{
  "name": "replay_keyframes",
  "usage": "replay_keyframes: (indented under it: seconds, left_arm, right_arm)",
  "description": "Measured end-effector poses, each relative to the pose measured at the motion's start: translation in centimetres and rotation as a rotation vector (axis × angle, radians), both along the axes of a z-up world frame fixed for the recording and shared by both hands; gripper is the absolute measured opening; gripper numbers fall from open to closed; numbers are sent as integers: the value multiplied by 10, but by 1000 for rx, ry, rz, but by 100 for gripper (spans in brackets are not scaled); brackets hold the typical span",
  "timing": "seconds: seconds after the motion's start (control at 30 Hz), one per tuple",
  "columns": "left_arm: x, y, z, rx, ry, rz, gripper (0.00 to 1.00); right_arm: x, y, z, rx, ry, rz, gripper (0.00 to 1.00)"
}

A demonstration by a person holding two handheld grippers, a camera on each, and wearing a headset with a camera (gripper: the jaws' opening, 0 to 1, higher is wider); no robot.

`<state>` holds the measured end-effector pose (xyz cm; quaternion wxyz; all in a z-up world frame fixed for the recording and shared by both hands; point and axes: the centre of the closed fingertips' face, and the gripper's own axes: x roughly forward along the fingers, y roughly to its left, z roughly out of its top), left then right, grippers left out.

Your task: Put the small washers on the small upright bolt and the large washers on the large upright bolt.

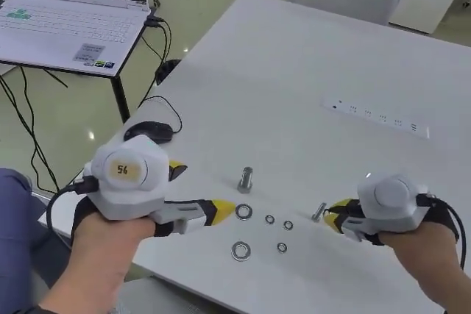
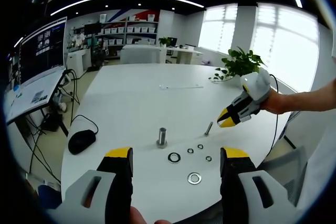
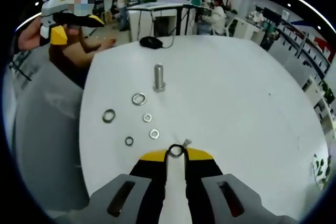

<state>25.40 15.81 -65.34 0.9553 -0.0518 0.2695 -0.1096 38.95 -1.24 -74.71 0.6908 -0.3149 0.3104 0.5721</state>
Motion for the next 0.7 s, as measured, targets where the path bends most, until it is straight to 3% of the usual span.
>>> replay_keyframes:
  seconds: [0.33,0.7]
  left_arm:
    - [-5,2,1,-3,1,10,67]
    - [-5,3,1,-6,0,14,67]
  right_arm:
    - [13,8,-6,-42,-11,15,13]
    - [15,11,-12,-85,-2,29,14]
